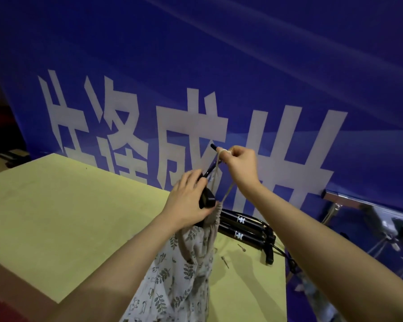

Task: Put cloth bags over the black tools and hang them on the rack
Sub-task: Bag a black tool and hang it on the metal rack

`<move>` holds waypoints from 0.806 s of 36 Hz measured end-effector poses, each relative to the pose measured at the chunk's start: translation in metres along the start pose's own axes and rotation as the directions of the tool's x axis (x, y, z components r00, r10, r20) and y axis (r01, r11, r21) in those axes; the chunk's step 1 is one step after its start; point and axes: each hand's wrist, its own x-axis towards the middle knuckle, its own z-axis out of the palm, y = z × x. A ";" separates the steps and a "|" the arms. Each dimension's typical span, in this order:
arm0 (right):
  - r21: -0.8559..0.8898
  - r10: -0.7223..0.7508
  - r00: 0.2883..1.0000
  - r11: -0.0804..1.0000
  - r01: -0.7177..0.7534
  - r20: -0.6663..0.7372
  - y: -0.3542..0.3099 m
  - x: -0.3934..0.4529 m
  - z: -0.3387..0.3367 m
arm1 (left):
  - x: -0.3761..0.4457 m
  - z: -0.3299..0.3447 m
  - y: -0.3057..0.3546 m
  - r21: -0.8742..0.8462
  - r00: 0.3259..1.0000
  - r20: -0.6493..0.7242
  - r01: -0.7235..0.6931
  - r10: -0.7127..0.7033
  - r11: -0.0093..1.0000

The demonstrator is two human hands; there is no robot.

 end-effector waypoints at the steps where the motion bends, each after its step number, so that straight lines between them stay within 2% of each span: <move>1: 0.022 0.000 1.000 1.000 0.000 -0.007 -0.004 0.001 0.000 | 0.001 0.000 0.001 0.014 0.999 0.004 -0.033 0.033 0.999; 4: 0.094 0.001 0.999 0.996 0.003 -0.043 -0.018 0.006 0.000 | 0.004 0.000 0.003 -0.011 0.996 0.045 -0.071 0.071 0.997; 11: 0.107 0.006 0.990 0.994 0.009 -0.139 -0.049 0.023 -0.001 | 0.009 -0.008 0.009 0.004 0.993 0.114 -0.011 0.010 1.000; 16: 0.126 0.023 0.987 0.992 -0.003 -0.157 -0.059 0.026 -0.002 | 0.017 -0.013 0.007 0.061 0.987 0.151 -0.068 0.058 0.996; 19: 0.162 0.014 0.994 0.987 0.004 -0.110 -0.061 0.025 -0.004 | 0.018 -0.014 0.007 -0.032 0.956 0.294 0.024 -0.014 0.999; 21: 0.155 -0.015 0.997 0.988 0.027 -0.079 -0.061 0.022 -0.006 | 0.019 -0.013 0.010 -0.129 0.939 0.338 0.115 -0.065 0.985; 23: 0.120 -0.047 0.996 0.991 0.056 -0.072 -0.061 0.021 -0.007 | 0.020 -0.011 0.013 -0.226 0.951 0.287 0.183 -0.114 0.957; 26: 0.068 -0.100 0.992 0.992 0.105 -0.079 -0.062 0.017 -0.011 | 0.020 -0.008 0.022 -0.333 0.974 0.134 0.215 -0.180 0.918; 29: 0.024 -0.138 0.987 0.990 0.140 -0.082 -0.065 0.010 -0.015 | 0.021 -0.012 0.032 -0.452 0.962 0.097 0.272 -0.256 0.850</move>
